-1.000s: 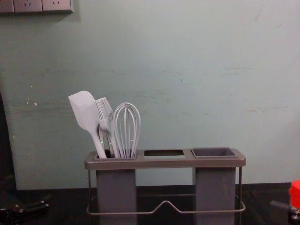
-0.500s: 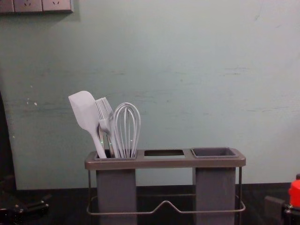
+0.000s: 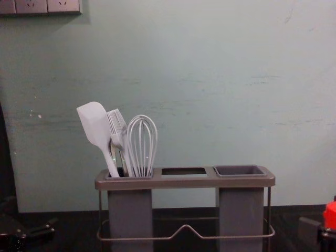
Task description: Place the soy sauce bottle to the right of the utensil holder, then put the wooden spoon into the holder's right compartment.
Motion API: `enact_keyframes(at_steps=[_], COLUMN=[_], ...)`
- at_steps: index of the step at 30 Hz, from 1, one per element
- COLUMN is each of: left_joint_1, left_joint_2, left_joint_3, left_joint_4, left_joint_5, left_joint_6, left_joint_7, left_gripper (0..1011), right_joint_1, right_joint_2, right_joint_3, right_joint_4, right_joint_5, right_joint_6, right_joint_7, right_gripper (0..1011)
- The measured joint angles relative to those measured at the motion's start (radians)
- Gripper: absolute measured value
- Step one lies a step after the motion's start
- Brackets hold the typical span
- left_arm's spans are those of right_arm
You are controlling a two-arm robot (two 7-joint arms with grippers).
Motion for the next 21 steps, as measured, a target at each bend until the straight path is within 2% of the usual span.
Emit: enact_keyframes(at_steps=[21], left_joint_1=[0.0], left_joint_2=[0.0], left_joint_3=[0.0], left_joint_4=[0.0], left_joint_5=[0.0], left_joint_6=[0.0], left_joint_7=[0.0], left_gripper=[1005], right_joint_1=[-0.007], right_joint_2=[-0.043], right_joint_3=[0.041], right_joint_4=[0.013], right_joint_5=[-0.023], right_joint_6=[0.011], right_joint_7=[0.046], right_gripper=[1002])
